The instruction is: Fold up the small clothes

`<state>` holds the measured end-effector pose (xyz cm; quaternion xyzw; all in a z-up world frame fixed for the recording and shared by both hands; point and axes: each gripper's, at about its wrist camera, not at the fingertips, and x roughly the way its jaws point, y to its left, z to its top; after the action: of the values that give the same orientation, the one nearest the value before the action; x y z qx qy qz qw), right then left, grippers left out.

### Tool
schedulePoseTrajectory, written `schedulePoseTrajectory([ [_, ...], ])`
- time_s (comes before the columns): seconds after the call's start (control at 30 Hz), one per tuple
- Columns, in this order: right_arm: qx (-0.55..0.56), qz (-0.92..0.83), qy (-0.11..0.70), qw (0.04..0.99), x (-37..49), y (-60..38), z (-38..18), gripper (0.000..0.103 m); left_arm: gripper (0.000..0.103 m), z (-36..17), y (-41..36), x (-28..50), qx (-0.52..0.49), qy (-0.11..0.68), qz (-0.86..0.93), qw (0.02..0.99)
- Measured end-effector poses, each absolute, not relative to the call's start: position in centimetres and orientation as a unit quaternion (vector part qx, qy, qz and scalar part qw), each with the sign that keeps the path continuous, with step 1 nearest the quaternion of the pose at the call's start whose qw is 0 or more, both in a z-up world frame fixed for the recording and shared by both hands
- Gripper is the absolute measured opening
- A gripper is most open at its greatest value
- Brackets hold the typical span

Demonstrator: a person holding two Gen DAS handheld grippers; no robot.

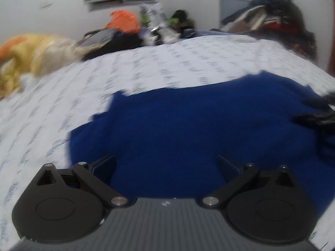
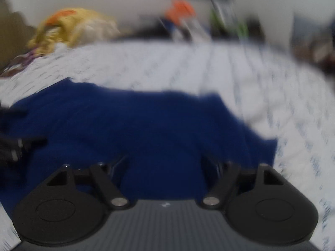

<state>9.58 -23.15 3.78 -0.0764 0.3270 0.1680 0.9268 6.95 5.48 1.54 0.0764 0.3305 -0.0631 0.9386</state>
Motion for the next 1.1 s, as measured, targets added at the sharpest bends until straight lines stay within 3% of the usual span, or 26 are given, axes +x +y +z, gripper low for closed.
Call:
schedulePoseTrajectory([
  [0.07,-0.032,0.175,0.327,0.928,9.1,-25.6,3.9,0.076,0.103,1.8,6.5,6.4,0.094,0.331,-0.056,0.937],
  [0.17,-0.047,0.149,0.353,0.923,8.9,-25.8,5.2,0.077,0.091,3.8,5.9,4.5,0.084,0.330,-0.052,0.939],
  [0.3,-0.045,0.172,0.339,0.924,5.2,-23.4,7.8,0.080,0.097,4.1,3.0,1.0,0.079,0.322,-0.114,0.937],
  [0.37,-0.070,0.197,0.363,0.908,3.7,-21.9,6.7,0.080,0.100,1.9,2.3,0.4,0.107,0.352,-0.121,0.922],
  [0.4,-0.098,0.197,0.389,0.895,3.2,-21.3,5.3,0.085,0.103,1.5,3.2,-0.4,0.091,0.340,-0.116,0.929],
  [0.47,-0.100,0.208,0.350,0.908,1.2,-23.1,4.0,0.090,0.103,1.5,5.4,-0.9,0.067,0.354,-0.115,0.926],
  [0.57,-0.084,0.202,0.368,0.904,0.4,-26.1,4.1,0.090,0.103,2.0,7.2,-2.1,0.070,0.365,-0.094,0.924],
  [0.67,-0.098,0.192,0.394,0.893,0.6,-25.7,4.8,0.091,0.087,3.2,6.4,-2.6,0.059,0.366,-0.095,0.924],
  [0.8,-0.074,0.215,0.388,0.893,1.3,-23.0,6.5,0.092,0.093,3.0,4.4,-2.8,0.069,0.368,-0.122,0.919],
  [0.87,-0.101,0.230,0.392,0.885,1.3,-21.4,5.6,0.092,0.103,2.0,4.9,-3.0,0.073,0.373,-0.114,0.918],
  [0.9,-0.126,0.230,0.398,0.879,1.1,-20.9,4.4,0.103,0.103,1.8,5.4,-3.3,0.071,0.372,-0.116,0.918],
  [0.97,-0.111,0.241,0.376,0.888,0.2,-22.7,3.5,0.103,0.101,2.0,6.4,-4.2,0.073,0.377,-0.101,0.918],
  [1.0,-0.115,0.241,0.374,0.888,-0.2,-23.5,3.4,0.103,0.092,2.3,6.9,-4.5,0.066,0.379,-0.094,0.918],
  [1.1,-0.116,0.232,0.403,0.878,-0.5,-24.6,4.1,0.103,0.092,3.8,9.2,-4.8,-0.008,0.381,-0.081,0.921],
])
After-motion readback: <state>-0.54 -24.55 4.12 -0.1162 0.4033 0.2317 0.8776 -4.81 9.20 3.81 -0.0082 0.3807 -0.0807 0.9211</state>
